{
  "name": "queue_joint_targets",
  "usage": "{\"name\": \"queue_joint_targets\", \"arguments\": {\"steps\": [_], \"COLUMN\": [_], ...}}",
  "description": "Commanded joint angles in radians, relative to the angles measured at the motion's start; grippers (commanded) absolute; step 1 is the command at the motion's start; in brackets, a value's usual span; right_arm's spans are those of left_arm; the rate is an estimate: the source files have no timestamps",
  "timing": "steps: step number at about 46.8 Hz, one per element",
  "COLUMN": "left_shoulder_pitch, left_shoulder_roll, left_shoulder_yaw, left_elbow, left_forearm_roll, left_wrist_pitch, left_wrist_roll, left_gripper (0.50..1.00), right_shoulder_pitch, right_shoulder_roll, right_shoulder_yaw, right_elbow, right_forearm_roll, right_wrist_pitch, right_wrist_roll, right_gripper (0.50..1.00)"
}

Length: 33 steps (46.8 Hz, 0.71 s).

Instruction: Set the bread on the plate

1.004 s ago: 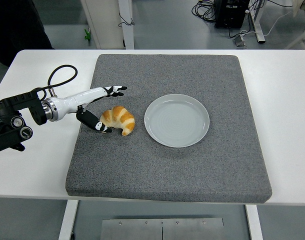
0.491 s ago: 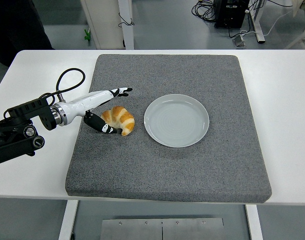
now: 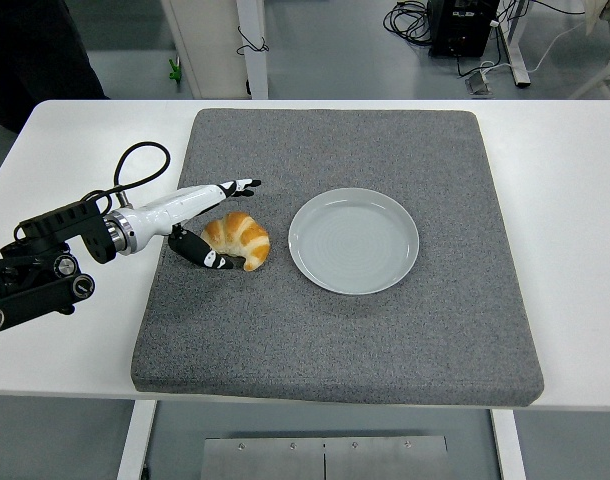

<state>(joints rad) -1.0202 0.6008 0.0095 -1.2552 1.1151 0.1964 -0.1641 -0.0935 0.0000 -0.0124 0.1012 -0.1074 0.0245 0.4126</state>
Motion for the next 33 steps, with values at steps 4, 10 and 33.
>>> {"name": "queue_joint_targets", "arguments": {"steps": [4, 10, 33], "left_shoulder_pitch": [0.003, 0.012, 0.014], "left_shoulder_roll": [-0.006, -0.006, -0.006], "left_shoulder_yaw": [0.004, 0.006, 0.006], "left_elbow": [0.0, 0.002, 0.014], "left_forearm_roll": [-0.005, -0.003, 0.0], "left_wrist_pitch": [0.0, 0.0, 0.001], "left_wrist_roll": [0.0, -0.002, -0.009], "left_gripper": [0.966, 0.939, 0.815], "right_shoulder_pitch": [0.0, 0.0, 0.0], "right_shoulder_roll": [0.0, 0.0, 0.0], "right_shoulder_yaw": [0.0, 0.0, 0.0], "right_elbow": [0.0, 0.0, 0.0], "right_forearm_roll": [0.0, 0.0, 0.0], "right_wrist_pitch": [0.0, 0.0, 0.0], "right_wrist_roll": [0.0, 0.0, 0.0], "right_gripper": [1.0, 1.0, 1.0]}}
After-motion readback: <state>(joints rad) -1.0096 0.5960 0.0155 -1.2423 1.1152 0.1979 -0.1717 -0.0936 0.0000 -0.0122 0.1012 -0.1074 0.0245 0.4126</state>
